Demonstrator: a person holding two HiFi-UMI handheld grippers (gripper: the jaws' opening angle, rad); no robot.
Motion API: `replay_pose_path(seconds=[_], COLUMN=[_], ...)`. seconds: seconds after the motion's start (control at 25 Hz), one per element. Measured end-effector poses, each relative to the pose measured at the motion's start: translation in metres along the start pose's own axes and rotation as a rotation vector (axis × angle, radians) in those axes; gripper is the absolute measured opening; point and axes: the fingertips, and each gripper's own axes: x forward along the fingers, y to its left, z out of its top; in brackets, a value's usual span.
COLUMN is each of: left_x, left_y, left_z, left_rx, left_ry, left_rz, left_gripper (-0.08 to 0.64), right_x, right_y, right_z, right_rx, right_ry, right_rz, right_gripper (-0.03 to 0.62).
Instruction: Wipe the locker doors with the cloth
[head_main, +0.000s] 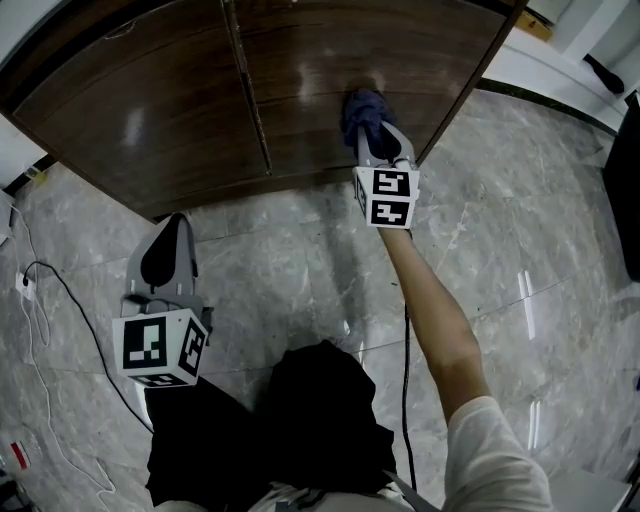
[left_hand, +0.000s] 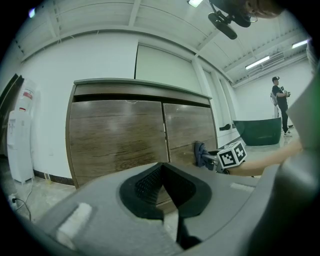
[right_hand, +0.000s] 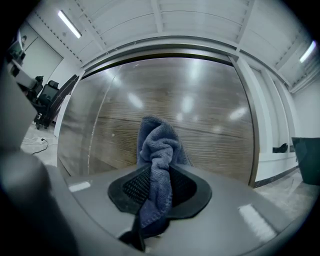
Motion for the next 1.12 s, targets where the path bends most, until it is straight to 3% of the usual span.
replay_pose_path(seconds=[0.72, 1.12], left_x=[-0.006, -0.005], left_y=[0.004, 0.008], left_z=[0.004, 0.000], left_rx=[-0.018, -0.009], left_ry=[-0.006, -0.010], left_rz=[-0.007, -0.003], left_gripper=[0.000, 0.000], right_x=[0.018, 0.023], right_y=[0.128, 0.166], right_z=[0.013, 0.007], right_rx=[-0.061, -0.083], right_ry=[-0.022, -0.005], right_rz=[0.182, 0.246], right_gripper=[0.081, 0.081])
